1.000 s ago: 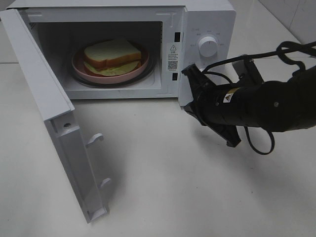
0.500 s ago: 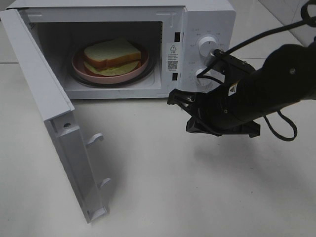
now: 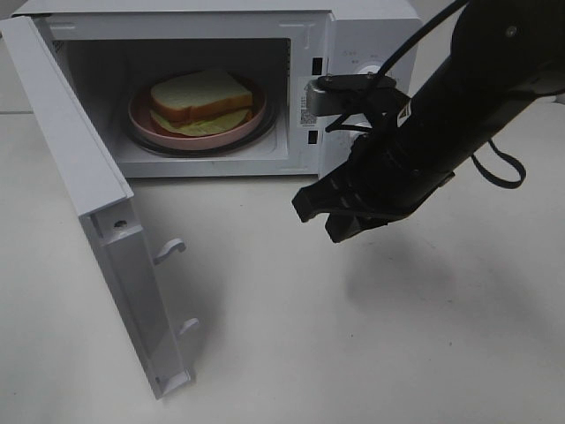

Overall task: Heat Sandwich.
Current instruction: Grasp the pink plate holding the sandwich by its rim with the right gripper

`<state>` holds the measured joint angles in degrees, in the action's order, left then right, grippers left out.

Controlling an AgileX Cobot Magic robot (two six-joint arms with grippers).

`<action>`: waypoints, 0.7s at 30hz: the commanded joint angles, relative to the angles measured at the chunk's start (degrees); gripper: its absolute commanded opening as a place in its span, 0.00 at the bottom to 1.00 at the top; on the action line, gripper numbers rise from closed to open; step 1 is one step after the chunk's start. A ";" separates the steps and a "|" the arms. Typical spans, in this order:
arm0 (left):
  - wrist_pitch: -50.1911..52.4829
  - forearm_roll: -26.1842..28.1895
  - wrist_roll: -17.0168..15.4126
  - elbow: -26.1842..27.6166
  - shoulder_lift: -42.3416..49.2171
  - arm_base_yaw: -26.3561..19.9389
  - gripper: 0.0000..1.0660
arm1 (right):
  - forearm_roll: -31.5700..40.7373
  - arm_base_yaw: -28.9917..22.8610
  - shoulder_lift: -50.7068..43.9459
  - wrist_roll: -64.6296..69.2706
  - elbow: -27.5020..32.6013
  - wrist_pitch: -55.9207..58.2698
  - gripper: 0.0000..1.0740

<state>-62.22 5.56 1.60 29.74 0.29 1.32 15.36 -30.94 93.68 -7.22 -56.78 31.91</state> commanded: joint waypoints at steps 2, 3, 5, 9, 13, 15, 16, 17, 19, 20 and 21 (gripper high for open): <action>0.74 0.46 -0.17 -0.23 0.23 -0.17 0.92 | -3.15 0.06 -0.63 -18.51 -2.92 8.54 0.06; 0.74 0.46 -0.17 -0.23 0.23 -0.17 0.92 | -3.15 0.06 -0.63 -18.51 -2.92 8.54 0.06; 0.74 0.46 -0.17 -0.23 0.23 -0.17 0.92 | -6.42 0.06 -0.63 -24.29 -3.72 11.57 0.06; 0.74 0.46 -0.17 -0.23 0.23 -0.17 0.92 | -9.97 0.06 -0.63 -30.88 -4.53 14.27 0.07; 0.74 0.46 -0.17 -0.23 0.23 -0.17 0.92 | -12.55 0.06 -0.74 -40.57 -4.93 16.27 0.07; 0.74 0.46 -0.17 -0.23 0.23 -0.17 0.92 | -13.01 0.06 -0.74 -48.82 -4.93 17.70 0.08; 0.74 0.46 -0.17 -0.23 0.23 -0.17 0.92 | -13.41 0.06 -0.74 -52.08 -4.93 18.28 0.08; 0.74 0.46 -0.17 -0.23 0.23 -0.17 0.92 | -14.04 0.06 -0.74 -55.46 -4.93 18.96 0.09; 0.74 0.46 -0.17 -0.23 0.23 -0.17 0.92 | -15.64 0.06 -0.74 -60.91 -4.93 19.65 0.09; 0.74 0.46 -0.17 -0.23 0.23 -0.17 0.92 | -16.50 0.06 -0.74 -63.37 -4.93 19.82 0.09; 0.74 0.46 -0.17 -0.23 0.23 -0.17 0.92 | -17.13 0.06 -0.74 -64.97 -4.93 19.88 0.09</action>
<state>-62.22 5.56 1.60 29.74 0.29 1.32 -0.34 -30.94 93.28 -67.49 -61.31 50.59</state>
